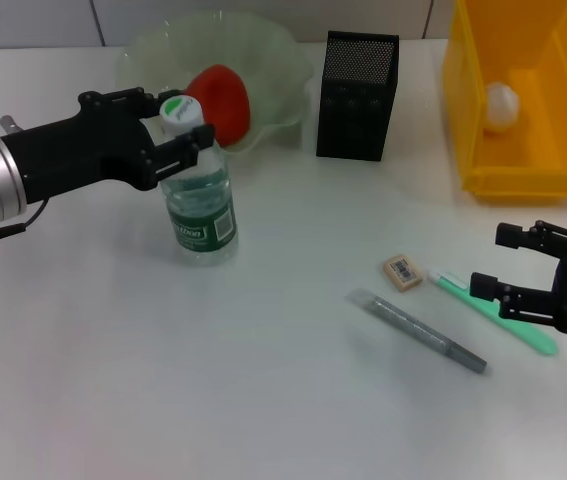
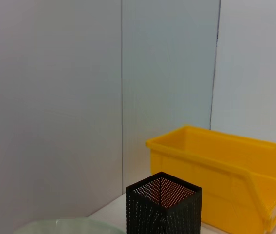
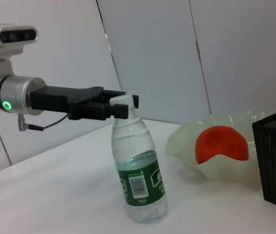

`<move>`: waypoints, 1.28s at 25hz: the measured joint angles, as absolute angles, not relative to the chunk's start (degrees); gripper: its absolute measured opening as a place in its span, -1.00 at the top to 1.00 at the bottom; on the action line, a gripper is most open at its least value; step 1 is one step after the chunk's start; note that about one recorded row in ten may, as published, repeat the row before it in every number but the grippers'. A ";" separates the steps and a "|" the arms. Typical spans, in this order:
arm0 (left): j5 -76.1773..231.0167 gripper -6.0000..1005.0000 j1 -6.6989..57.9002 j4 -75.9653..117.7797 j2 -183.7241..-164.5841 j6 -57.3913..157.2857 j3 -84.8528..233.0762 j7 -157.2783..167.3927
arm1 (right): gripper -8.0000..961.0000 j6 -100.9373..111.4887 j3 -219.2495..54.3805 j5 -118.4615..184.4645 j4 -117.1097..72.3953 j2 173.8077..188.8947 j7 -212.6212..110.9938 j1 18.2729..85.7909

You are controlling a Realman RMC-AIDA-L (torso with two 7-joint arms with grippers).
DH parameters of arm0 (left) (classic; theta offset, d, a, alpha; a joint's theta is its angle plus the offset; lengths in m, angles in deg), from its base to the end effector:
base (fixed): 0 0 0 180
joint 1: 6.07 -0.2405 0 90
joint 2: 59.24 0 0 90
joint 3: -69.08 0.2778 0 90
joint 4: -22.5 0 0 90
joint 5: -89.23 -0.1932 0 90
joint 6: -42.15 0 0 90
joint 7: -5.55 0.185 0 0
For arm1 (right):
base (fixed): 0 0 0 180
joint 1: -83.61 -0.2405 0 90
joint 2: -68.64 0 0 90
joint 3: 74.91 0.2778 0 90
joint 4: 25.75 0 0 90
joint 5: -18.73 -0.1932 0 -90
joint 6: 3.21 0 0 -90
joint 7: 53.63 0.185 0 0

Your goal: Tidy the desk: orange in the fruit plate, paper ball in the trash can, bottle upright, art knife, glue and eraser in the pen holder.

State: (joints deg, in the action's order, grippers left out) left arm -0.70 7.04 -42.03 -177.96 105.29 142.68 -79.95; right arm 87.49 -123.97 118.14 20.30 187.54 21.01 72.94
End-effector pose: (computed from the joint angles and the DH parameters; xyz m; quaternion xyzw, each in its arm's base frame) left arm -0.2328 0.3483 -0.0271 -0.9190 -0.1632 -0.2275 0.2777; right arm 0.3041 0.2685 -0.0222 -0.9120 0.2366 0.2708 0.1975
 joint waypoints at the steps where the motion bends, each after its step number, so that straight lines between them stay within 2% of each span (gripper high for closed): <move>1: -0.39 -0.22 7.00 -41.96 -177.97 105.36 142.72 -79.37 | -0.70 87.49 -123.85 118.14 20.36 187.54 21.09 72.92; 5: 2.38 -0.28 5.54 -43.04 -177.90 105.63 142.59 -76.45 | -0.70 87.49 -123.65 118.14 21.35 187.56 22.98 72.86; 10: 3.86 -0.49 1.18 -48.46 -177.83 106.19 140.13 -75.10 | -0.70 87.81 -123.67 118.22 26.62 187.07 30.99 72.97; 13: 3.86 -0.62 1.18 -48.46 -177.83 106.19 140.13 -75.10 | -0.70 90.19 -123.63 121.25 36.27 186.91 40.49 73.10; 14: 8.96 -0.66 -4.18 -48.19 -177.80 118.96 140.02 -65.68 | -0.70 92.05 -123.58 125.17 44.56 186.79 49.26 72.24; 15: 8.96 -0.67 -4.18 -48.19 -177.80 118.96 140.02 -65.68 | -0.70 92.05 -123.58 125.17 44.56 186.79 49.26 72.24; 17: 9.52 -0.69 -3.99 -42.93 -177.90 124.12 141.77 -60.14 | -0.70 95.49 -123.81 133.97 57.43 186.17 65.60 68.75; 18: 9.55 -0.70 -3.55 -41.04 -177.88 125.01 142.64 -58.60 | -0.70 95.49 -123.81 133.97 57.43 186.17 65.60 68.75; 19: 9.50 -0.71 -2.90 -38.68 -177.88 125.55 143.82 -57.21 | -0.70 99.63 -124.60 142.34 64.42 185.37 75.68 64.10; 20: 9.51 -0.71 -1.98 -35.55 -177.85 125.99 145.27 -55.25 | -0.70 99.63 -124.60 142.34 64.42 185.37 75.68 64.10; 23: 9.74 -0.71 0.40 -28.75 -178.04 126.11 147.25 -51.19 | -0.70 106.48 -127.96 155.39 68.86 184.89 86.49 55.80; 24: 10.61 -0.71 3.70 -21.30 -178.19 126.29 147.89 -47.55 | -0.70 109.15 -131.53 164.59 68.14 185.80 89.48 50.92; 25: 10.61 -0.71 3.70 -21.30 -178.19 126.29 147.89 -47.55 | -0.70 109.15 -131.53 164.59 68.14 185.80 89.48 50.92; 28: 12.16 -0.71 7.49 -13.82 -178.09 126.75 147.97 -44.87 | -0.70 108.04 -138.21 174.53 64.25 187.76 89.88 47.32; 32: 12.46 -0.71 8.86 -11.41 -178.00 126.99 147.69 -44.17 | -0.70 101.31 -148.86 177.18 57.58 188.01 91.91 46.92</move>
State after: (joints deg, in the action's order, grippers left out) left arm 12.46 8.86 -11.41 -178.00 126.99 147.69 -44.17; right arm 101.31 -148.86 177.18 57.58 188.01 91.91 46.92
